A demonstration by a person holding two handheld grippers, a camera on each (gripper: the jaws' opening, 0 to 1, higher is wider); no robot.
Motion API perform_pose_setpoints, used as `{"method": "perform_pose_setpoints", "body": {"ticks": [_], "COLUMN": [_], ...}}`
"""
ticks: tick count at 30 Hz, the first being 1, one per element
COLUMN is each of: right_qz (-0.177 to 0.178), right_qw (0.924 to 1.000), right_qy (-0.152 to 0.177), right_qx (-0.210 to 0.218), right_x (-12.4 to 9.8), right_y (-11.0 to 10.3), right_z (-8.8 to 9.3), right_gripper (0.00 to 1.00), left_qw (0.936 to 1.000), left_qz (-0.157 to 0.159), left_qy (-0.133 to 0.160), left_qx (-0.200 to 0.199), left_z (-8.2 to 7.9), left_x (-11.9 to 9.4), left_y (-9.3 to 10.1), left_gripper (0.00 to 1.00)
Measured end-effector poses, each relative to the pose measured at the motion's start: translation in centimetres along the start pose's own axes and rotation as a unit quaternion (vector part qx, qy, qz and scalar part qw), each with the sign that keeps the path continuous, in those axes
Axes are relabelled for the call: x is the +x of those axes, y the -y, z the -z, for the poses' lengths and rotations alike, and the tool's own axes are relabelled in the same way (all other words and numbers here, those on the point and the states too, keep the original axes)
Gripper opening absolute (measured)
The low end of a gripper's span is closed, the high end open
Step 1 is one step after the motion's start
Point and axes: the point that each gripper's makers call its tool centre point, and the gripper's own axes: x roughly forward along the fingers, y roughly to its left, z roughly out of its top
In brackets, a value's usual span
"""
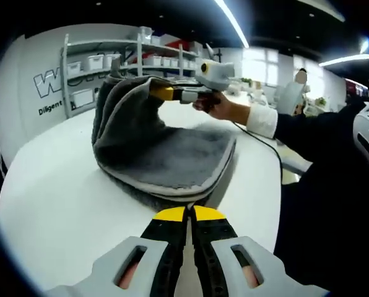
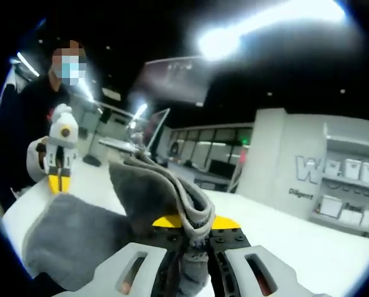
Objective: Open the folded towel by lifting each exposed corner and separating the folded layers until the towel lies flat within the target outline without major curled edges
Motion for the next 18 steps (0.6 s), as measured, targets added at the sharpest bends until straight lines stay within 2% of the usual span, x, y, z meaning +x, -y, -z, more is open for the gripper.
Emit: {"method": "perform_pose_setpoints", "body": {"ticks": [12,18], "right_qz": [0.025,0.054], "right_qw": [0.9997,0.9977], "right_qy": [-0.006,-0.034], "right_qx": [0.003,-0.023], "right_x": [1.2,2.1], "right_y": [1.4,2.5], "right_z": [1.3,2.9], "right_gripper": [0.06,0.06], "left_qw": [0.9999,1.0000], "left_qz": [0.005,0.006], "left_qy": [-0.006,-0.005], "left_qx": [-0.008,-0.006], "left_z": [0.4,0.4], "left_x": [0.2,0.2], "left_y": [0.0,0.0], "left_gripper": [0.02,0.02]}}
